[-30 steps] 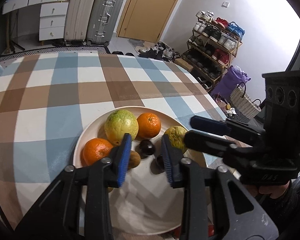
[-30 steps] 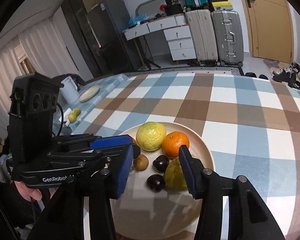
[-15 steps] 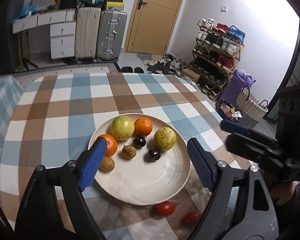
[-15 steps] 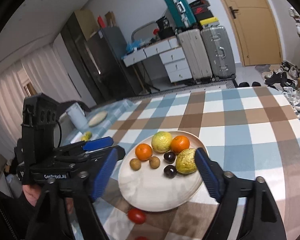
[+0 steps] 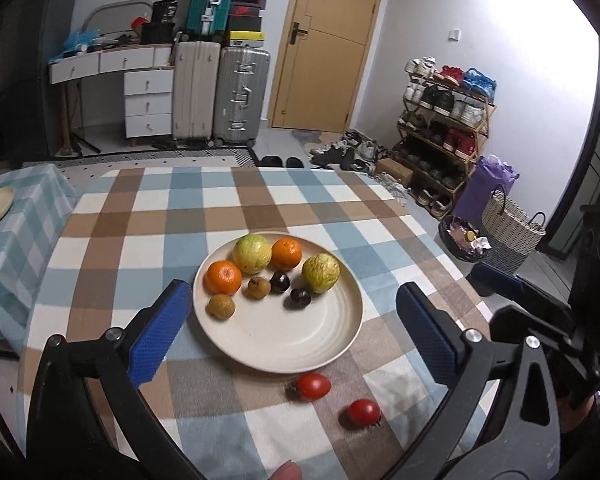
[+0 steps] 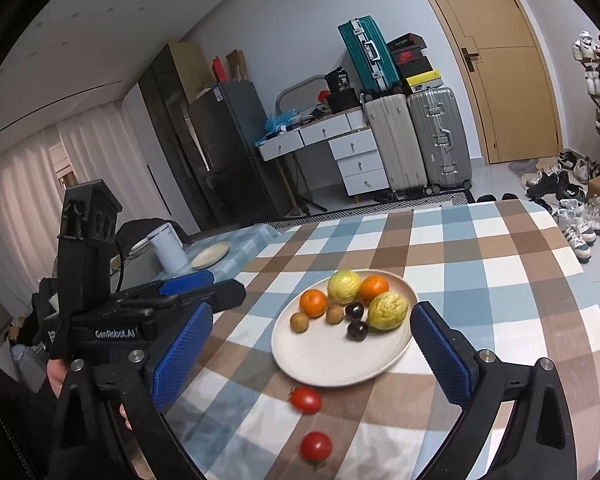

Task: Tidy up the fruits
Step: 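Move both tools back toward the two red tomatoes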

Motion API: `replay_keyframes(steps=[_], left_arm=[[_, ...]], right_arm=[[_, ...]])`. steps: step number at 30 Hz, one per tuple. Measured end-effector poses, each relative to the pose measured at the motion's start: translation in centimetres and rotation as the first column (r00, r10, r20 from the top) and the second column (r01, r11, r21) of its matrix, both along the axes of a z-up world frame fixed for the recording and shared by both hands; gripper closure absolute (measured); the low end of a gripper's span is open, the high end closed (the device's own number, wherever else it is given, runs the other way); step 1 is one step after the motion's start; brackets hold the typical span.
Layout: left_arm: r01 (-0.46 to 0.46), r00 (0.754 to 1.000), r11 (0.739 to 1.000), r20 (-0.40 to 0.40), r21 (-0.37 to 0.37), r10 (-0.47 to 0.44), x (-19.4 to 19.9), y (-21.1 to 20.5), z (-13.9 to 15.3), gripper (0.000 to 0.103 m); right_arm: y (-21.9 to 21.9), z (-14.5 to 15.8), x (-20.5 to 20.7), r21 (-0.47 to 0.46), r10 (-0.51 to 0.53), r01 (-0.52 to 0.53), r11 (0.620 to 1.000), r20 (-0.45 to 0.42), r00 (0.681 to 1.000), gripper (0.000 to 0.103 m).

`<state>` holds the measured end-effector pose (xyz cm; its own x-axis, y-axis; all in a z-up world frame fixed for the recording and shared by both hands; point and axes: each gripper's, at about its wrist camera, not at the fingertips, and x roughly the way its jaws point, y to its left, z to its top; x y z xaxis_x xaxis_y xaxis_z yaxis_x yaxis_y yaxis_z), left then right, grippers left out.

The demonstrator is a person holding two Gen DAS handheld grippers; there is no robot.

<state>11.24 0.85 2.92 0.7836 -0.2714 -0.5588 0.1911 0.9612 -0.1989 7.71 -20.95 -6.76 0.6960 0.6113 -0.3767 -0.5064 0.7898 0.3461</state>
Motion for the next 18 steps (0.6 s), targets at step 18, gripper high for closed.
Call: replay_keyframes(steps=[18], left_arm=[[-0.104,0.991,0.995,-0.089,-0.005,0.103,-5.1,1.7,-8.3,0.001]], right_arm=[[2.0,-6.6,-3.6,-0.079,0.008,-0.018,0.997,-0.13,0.992,0.0]])
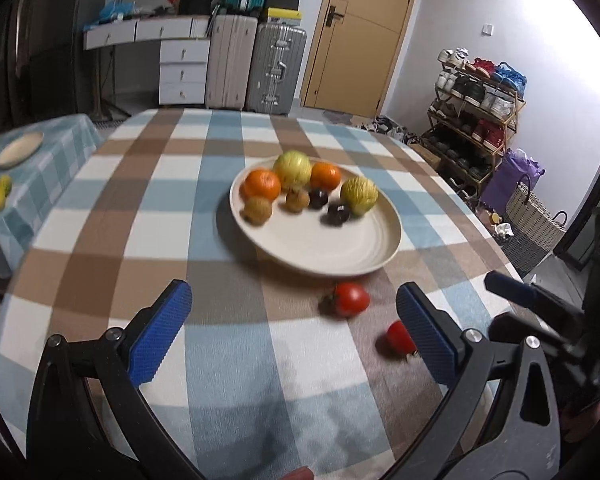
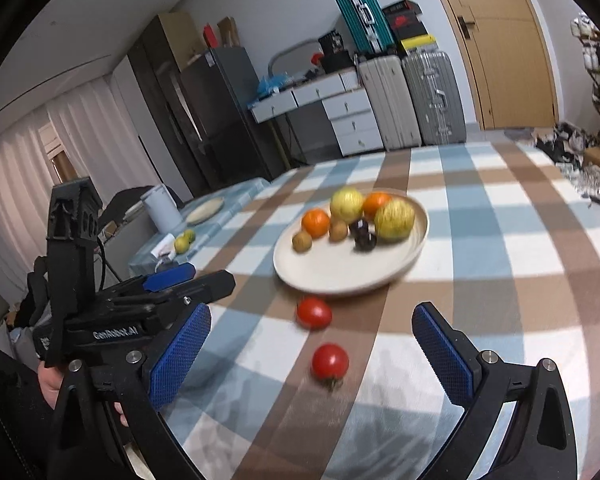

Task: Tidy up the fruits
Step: 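Move both tools back toward the two red tomatoes, then grasp a red tomato with the left tool while the right tool grasps another tomato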

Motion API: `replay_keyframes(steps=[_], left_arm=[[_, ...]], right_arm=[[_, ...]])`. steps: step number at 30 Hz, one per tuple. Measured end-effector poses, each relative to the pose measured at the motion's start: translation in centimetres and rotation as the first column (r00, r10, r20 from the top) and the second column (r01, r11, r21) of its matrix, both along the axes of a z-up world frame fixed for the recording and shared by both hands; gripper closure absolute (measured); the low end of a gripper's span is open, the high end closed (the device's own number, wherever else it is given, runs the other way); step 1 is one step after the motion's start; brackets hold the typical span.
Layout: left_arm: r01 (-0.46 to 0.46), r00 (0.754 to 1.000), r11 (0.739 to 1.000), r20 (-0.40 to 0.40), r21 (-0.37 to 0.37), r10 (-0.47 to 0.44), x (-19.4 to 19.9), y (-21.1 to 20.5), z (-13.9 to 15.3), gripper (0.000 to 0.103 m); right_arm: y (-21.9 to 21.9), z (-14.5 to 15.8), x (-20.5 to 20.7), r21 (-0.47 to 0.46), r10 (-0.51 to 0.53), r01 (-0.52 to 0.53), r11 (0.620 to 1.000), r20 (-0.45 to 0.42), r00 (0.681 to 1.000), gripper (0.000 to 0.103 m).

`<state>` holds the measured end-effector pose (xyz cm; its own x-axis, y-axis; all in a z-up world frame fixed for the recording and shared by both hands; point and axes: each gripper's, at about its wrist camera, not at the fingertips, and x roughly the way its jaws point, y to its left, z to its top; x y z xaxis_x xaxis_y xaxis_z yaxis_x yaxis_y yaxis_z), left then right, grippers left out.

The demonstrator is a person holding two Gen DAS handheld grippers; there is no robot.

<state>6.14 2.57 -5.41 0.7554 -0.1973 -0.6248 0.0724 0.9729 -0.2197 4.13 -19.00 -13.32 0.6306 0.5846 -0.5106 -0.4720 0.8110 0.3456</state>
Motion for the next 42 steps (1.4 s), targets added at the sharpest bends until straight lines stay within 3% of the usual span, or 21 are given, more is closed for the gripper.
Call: replay_keyframes(steps=[9,14,19,21,28,42], left_arm=[[-0.012,0.997,0.999,-0.081,-0.049,0.008,0.5,0.8,-3.2,0.001],[-0.004,0.995,0.998,-0.097,-0.056,-0.001,0.7,1.0,-4.0,0.001],[-0.002,0.995,0.998,-0.1,-0.069,-0.005,1.1,1.1,-4.0,0.001],[-0.006,0.994,0.997,-0.111,-0.072,-0.002,1.3,1.3,-4.0,0.001],[-0.003,0.99,0.997,-0.138,-0.082,-0.008,2.3,1.5,-4.2,0.001],[0.086,0.974,0.994,-0.205,-0.072,-0.099,6.4,-2.1,-5.1,0.001]], right_arm=[[0.9,-3.7,1.4,-0.028,0.015,-0.019,0.999,-0.122,0.992,0.0],[1.6,-4.2,1.6,-0.044,0.036,-0.042,0.998,-0.136,0.99,0.002],[2.4,-4.5,1.9,-0.07,0.06,-0.072,0.995,-0.159,0.985,0.022],[2.5,-4.7,2.1,-0.067,0.067,-0.079,0.995,-0.17,0.983,0.038],[2.5,-5.2,2.5,-0.095,0.035,-0.055,0.994,-0.199,0.979,0.074],[-1.3,-4.4,3.2,-0.004,-0.002,0.001,1.0,-0.189,0.982,0.075]])
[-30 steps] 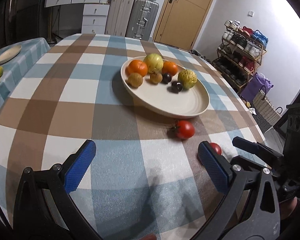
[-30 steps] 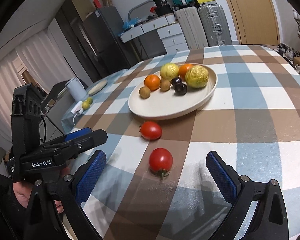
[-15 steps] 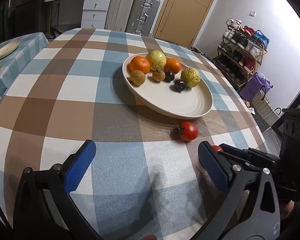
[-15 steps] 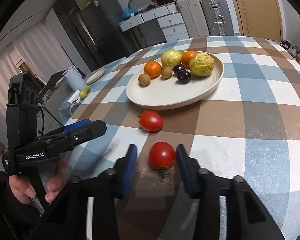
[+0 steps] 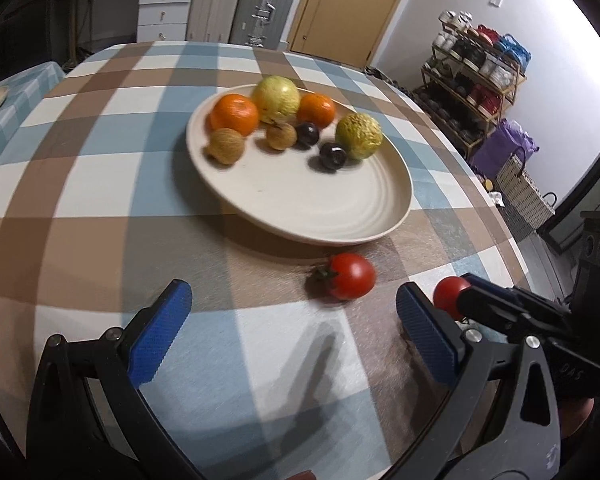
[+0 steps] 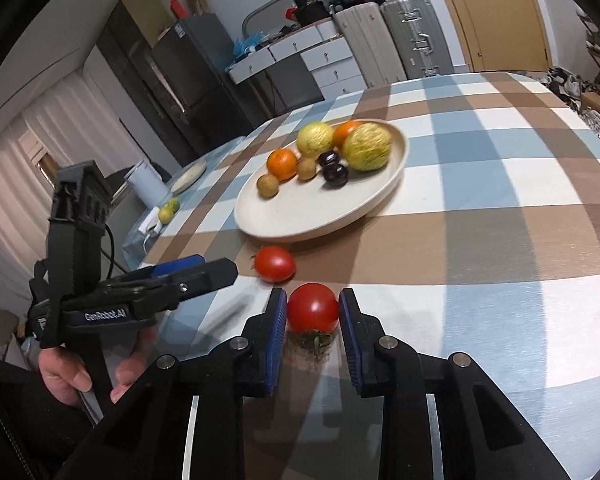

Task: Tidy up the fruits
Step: 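Grasp a red tomato with the left tool while the right tool grasps another tomato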

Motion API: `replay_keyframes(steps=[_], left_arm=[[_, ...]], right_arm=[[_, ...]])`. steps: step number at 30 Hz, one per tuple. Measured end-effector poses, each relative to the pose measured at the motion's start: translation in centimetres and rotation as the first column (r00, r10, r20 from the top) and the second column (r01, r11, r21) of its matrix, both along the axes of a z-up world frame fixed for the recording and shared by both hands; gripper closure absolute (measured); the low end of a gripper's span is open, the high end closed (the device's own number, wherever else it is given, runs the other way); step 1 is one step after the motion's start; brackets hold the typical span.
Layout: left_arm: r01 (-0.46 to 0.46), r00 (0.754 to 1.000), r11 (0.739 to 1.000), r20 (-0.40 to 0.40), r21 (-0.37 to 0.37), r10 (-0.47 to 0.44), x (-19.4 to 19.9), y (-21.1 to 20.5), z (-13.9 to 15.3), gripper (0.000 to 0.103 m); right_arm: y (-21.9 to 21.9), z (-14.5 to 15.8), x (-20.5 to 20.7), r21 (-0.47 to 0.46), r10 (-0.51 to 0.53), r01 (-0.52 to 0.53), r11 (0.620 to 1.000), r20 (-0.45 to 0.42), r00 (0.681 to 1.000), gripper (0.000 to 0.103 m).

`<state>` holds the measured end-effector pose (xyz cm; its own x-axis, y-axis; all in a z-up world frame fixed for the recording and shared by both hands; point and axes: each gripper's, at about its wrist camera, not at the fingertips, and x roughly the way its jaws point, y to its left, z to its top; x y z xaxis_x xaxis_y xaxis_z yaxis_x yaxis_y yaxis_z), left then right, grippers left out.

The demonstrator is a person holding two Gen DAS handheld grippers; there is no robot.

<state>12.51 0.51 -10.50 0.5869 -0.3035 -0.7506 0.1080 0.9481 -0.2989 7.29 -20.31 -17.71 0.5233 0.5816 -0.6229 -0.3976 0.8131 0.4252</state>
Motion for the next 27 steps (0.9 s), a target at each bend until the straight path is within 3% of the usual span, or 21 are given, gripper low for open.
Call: replay_keyframes(steps=[5,8,13,16,17,18,27], left_arm=[[0.023,1.0,1.0,-0.02,0.005,-0.023,1.4,-1.6,-0.5,0.002],[0.04,0.999,0.999,-0.013,0.005,-0.04,1.8,-2.3,-0.4,0.009],[0.082,0.996,0.997,-0.015,0.0,-0.082,2.1,-3.2,-0.4,0.032],[0.096,0.995,0.995,-0.014,-0.015,-0.096,2.0,-3.3,-0.6,0.053],[0.103,0.995,0.995,-0.014,-0.014,-0.104,2.0,-3.5,-0.6,0.067],[0.109,0.994,0.994,-0.017,-0.01,-0.11,2.0,-3.6,-0.7,0.072],[0.15,0.989,0.988,0.015,-0.048,-0.149,0.8,-3.9,0.0,0.074]], right_arm=[[-1.6,0.2,0.3,0.02,-0.014,0.014,1.0,0.005,1.0,0.076],[-2.2,0.4,0.6,0.037,-0.015,0.014,0.999,0.014,1.0,0.075],[-3.1,1.0,0.8,0.06,-0.008,0.006,0.998,0.04,0.999,0.075],[-3.6,1.3,1.0,0.075,-0.012,0.008,0.997,0.05,0.999,0.076],[-3.7,1.4,1.1,0.082,-0.012,0.008,0.997,0.052,0.999,0.076],[-3.9,1.4,1.1,0.086,-0.013,0.008,0.996,0.053,0.998,0.076],[-4.0,1.3,0.8,0.095,-0.011,0.006,0.995,0.053,0.999,0.076]])
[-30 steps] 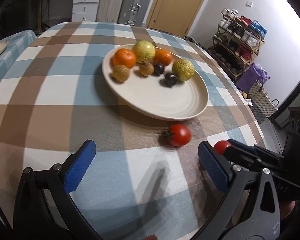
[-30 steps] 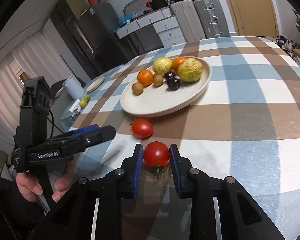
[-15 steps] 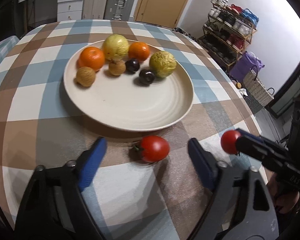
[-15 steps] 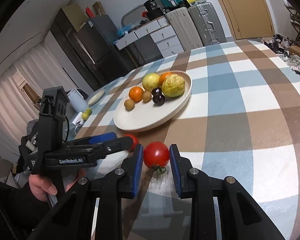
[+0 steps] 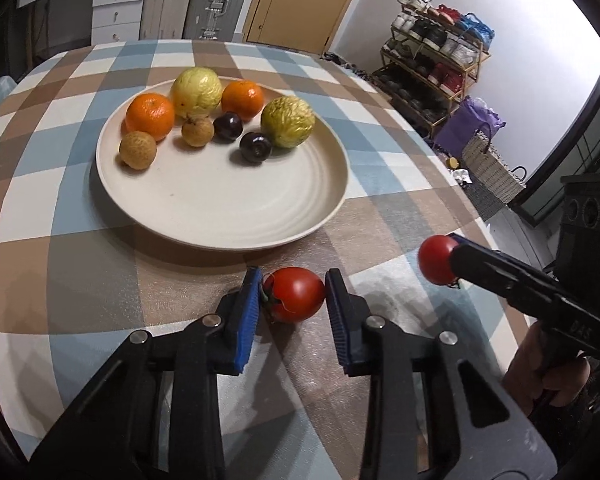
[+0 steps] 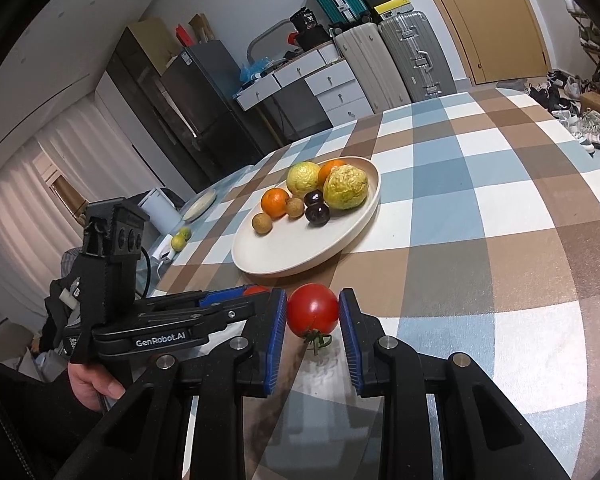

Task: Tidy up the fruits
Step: 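Grasp a red tomato with the left tool while the right tool grasps another tomato, then place both tomatoes on the cream plate and open both tools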

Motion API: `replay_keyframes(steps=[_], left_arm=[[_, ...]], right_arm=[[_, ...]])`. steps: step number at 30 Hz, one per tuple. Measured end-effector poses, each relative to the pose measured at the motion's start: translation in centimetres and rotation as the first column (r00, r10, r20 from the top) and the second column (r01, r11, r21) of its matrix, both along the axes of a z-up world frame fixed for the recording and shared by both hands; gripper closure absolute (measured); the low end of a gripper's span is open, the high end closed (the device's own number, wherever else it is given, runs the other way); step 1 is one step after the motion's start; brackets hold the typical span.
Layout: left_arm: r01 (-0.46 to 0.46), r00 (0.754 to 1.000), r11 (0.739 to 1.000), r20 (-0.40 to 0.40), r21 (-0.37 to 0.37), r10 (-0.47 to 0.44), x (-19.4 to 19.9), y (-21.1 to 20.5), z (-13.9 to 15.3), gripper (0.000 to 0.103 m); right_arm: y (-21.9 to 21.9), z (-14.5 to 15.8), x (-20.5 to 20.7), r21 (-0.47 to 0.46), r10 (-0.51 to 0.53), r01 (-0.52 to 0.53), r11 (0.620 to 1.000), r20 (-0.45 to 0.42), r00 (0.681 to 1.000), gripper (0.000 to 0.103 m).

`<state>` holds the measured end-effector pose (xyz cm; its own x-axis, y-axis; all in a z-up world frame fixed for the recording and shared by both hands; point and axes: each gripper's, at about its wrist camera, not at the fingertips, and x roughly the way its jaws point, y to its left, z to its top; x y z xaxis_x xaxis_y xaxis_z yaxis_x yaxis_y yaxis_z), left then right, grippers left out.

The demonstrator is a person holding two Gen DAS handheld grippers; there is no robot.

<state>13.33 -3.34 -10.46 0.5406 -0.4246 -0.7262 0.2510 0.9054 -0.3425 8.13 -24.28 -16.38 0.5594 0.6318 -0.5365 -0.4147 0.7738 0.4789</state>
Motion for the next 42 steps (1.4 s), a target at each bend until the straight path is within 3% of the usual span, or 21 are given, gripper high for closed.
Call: replay_keyframes(steps=[18,31,34,37,42], left_arm=[[0.008,0.999,0.994,0.044,-0.111,-0.003,0.1,3.2,2.4,0.074],[-0.046,0.997,0.996,0.06,-0.076,0.051,5.5,5.7,3.1,0.075],[-0.055,0.997,0.996,0.056,-0.066,0.059,6.4,6.2,2.8,0.075],[-0.054,0.997,0.997,0.057,-0.046,0.056,7.0,6.4,2.4,0.083],[-0.041,0.998,0.999,0.048,-0.034,0.043,7.6,6.4,1.5,0.083]], right_arm=[[2.6,0.7,1.9,-0.015,0.028,-0.028,0.999,-0.004,1.0,0.076],[7.0,4.0,8.5,-0.016,0.092,-0.092,0.996,0.05,0.994,0.076],[8.1,4.0,10.3,-0.019,0.108,-0.107,0.994,0.034,0.994,0.076],[9.1,3.6,11.8,-0.02,0.12,-0.12,0.993,0.012,0.993,0.076],[10.5,2.5,13.6,-0.023,0.14,-0.141,0.99,-0.035,0.99,0.076]])
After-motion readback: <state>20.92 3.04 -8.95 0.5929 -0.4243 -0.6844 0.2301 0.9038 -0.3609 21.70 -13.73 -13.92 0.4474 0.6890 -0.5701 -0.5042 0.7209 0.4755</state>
